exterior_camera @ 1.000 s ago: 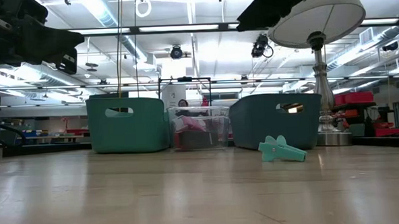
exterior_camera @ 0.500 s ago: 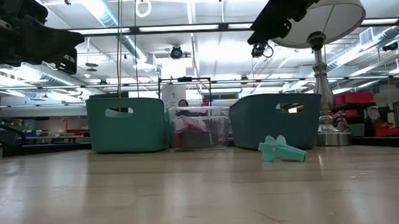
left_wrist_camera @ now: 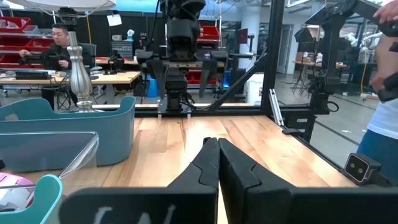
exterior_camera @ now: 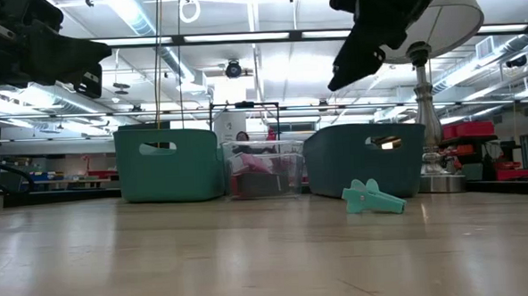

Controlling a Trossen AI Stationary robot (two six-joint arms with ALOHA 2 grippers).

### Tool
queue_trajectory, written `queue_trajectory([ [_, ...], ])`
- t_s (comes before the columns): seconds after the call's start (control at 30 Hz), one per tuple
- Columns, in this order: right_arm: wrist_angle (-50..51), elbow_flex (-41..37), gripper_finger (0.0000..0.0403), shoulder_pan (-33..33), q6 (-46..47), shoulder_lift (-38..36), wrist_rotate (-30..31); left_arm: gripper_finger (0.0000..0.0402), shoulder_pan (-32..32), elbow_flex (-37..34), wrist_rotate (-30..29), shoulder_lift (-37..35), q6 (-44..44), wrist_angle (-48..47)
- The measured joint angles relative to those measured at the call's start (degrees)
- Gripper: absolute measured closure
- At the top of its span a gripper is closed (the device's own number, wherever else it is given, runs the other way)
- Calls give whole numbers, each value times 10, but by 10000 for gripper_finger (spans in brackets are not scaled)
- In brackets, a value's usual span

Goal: Pick and place Stapler, Stapler remover, tape
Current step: Put the light green staple remover into the blue bin

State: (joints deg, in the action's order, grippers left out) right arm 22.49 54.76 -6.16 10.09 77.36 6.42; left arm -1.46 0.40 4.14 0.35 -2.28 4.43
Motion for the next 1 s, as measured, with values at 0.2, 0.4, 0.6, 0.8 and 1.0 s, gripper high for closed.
queue_trajectory([
  [0.2, 5, 0, 32, -16, 0, 31, 0, 399, 0, 0, 0, 0, 0, 0],
  [0.4, 5, 0, 23, -38, 4, 67, 0, 399, 0, 0, 0, 0, 0, 0],
  [0.6, 1, 0, 23, -65, 31, 104, -27, 399, 0, 0, 0, 0, 0, 0],
  [0.8, -3, 0, 23, -87, 71, 127, -39, 399, 0, 0, 0, 0, 0, 0],
  [1.0, -1, 0, 23, -104, 111, 141, -13, 399, 0, 0, 0, 0, 0, 0],
])
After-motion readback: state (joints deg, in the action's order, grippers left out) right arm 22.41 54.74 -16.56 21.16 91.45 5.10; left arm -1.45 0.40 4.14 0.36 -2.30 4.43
